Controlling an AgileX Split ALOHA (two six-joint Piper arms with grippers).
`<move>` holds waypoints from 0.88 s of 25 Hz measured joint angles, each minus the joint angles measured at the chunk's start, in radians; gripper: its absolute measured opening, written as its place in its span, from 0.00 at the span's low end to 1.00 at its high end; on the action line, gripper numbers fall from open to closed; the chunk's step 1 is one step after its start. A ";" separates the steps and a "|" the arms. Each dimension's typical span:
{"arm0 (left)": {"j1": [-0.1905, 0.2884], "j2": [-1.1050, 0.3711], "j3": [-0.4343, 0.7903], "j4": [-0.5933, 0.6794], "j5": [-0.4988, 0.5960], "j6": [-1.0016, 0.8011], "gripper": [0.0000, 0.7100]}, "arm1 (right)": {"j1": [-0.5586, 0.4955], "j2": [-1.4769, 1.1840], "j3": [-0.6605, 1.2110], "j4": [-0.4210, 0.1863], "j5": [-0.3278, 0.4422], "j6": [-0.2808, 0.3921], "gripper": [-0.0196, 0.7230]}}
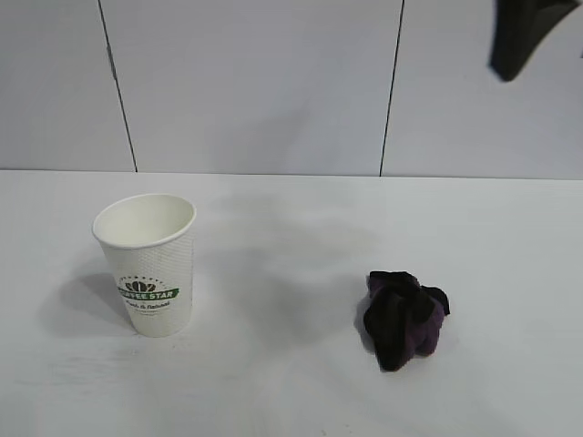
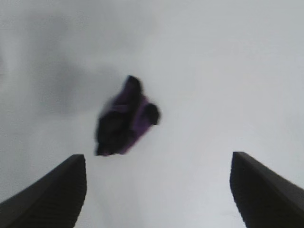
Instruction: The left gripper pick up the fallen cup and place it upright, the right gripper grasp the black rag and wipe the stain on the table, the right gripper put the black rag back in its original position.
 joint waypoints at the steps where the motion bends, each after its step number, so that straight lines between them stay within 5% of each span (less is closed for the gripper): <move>1: 0.000 0.000 0.000 0.000 0.000 0.000 0.93 | 0.000 -0.037 0.002 -0.089 0.028 0.037 0.79; 5: 0.000 0.000 0.000 0.000 0.000 0.000 0.93 | 0.000 -0.197 0.002 -0.317 0.053 0.133 0.79; 9: 0.000 0.000 0.000 0.000 0.000 0.000 0.93 | 0.000 -0.393 0.002 -0.299 0.065 0.172 0.79; 14: 0.000 0.000 0.000 0.000 0.000 0.000 0.93 | 0.000 -0.652 0.002 -0.090 0.082 0.185 0.79; 22: 0.000 0.000 0.000 0.000 0.000 0.000 0.93 | -0.003 -0.876 0.048 0.410 0.083 0.087 0.79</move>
